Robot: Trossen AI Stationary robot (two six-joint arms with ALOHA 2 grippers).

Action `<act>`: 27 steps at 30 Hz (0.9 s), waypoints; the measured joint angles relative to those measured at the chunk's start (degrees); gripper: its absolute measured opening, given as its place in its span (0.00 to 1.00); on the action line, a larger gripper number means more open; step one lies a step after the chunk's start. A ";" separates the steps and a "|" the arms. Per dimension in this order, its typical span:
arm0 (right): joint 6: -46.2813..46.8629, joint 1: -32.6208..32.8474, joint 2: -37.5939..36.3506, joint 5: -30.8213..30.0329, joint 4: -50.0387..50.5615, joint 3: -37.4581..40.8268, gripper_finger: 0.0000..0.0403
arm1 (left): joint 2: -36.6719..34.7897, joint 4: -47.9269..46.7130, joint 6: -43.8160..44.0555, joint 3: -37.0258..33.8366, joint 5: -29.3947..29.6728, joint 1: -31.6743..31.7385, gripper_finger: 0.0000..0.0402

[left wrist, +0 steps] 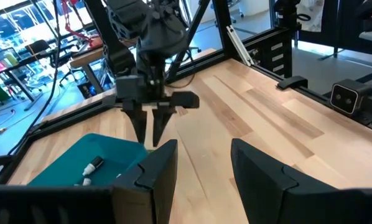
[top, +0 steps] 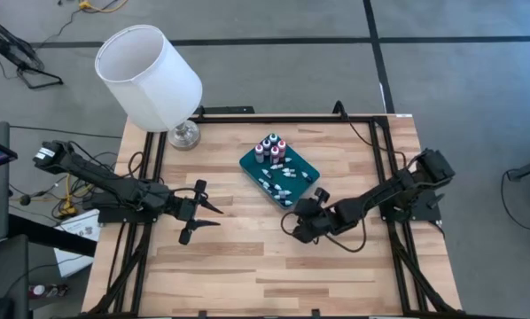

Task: Pick & Place food coloring
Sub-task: Put the small green food coloring bottle into the blue bin

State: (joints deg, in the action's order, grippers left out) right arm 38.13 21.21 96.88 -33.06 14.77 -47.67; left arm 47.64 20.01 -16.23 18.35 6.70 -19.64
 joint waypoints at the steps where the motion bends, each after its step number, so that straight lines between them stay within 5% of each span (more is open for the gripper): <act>1: -0.02 -0.01 0.32 0.16 0.33 0.16 0.30 | 0.00 0.08 0.02 0.00 0.00 -0.01 0.36; 27: 7.12 -4.68 1.36 3.58 -0.03 -0.19 0.29 | 0.00 0.00 -0.24 0.00 0.00 0.00 0.36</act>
State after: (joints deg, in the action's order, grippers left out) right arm 45.25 16.54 98.24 -29.49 14.74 -47.86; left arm 47.64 20.01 -16.47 18.35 6.70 -19.64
